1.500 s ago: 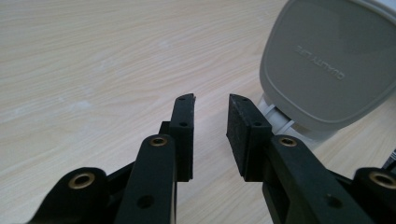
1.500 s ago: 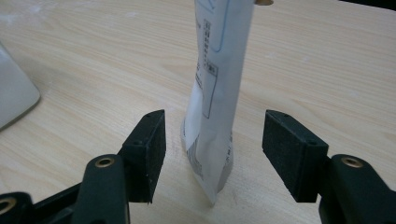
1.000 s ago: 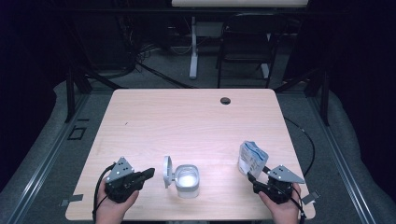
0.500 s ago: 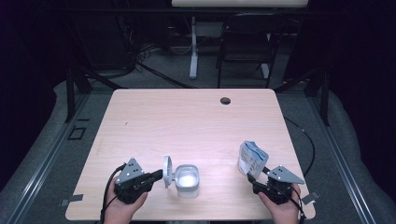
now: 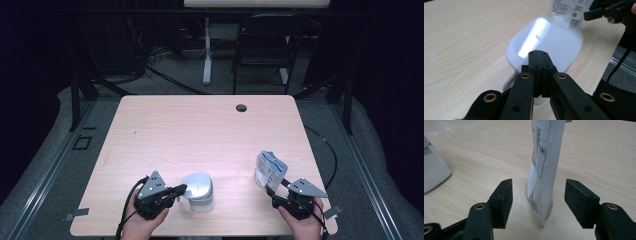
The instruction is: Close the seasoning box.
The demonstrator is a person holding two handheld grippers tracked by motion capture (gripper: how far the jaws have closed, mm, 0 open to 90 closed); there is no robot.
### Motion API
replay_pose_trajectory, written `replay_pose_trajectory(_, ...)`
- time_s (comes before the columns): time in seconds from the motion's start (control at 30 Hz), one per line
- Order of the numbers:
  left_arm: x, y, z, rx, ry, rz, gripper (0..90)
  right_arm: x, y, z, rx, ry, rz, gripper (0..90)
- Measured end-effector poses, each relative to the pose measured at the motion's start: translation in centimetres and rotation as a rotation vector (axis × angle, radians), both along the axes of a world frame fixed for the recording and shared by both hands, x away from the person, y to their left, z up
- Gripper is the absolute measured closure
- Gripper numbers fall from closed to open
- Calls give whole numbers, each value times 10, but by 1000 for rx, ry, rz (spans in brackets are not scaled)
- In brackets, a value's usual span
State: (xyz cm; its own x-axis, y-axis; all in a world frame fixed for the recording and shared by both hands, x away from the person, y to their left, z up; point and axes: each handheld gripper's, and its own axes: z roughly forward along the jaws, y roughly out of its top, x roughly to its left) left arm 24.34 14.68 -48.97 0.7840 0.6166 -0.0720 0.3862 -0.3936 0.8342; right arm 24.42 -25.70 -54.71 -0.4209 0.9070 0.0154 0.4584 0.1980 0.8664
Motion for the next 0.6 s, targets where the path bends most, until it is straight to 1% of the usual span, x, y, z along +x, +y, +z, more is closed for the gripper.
replay_pose_trajectory(0.03, -1, -2, 0, 5, -6, -1, 900, 0, 0, 0, 0, 0, 0, 391)
replay_pose_trajectory(0.07, -1, -3, 1, 9, -3, -5, 900, 0, 0, 0, -3, 4, 1, 391)
replay_pose_trajectory(0.37, -4, -6, 5, 2, -14, -17, 900, 0, 1, 0, -4, 4, 2, 392)
replay_pose_trajectory(0.6, -8, -6, 12, -7, -25, -28, 900, 0, 2, 0, -7, 5, 6, 392)
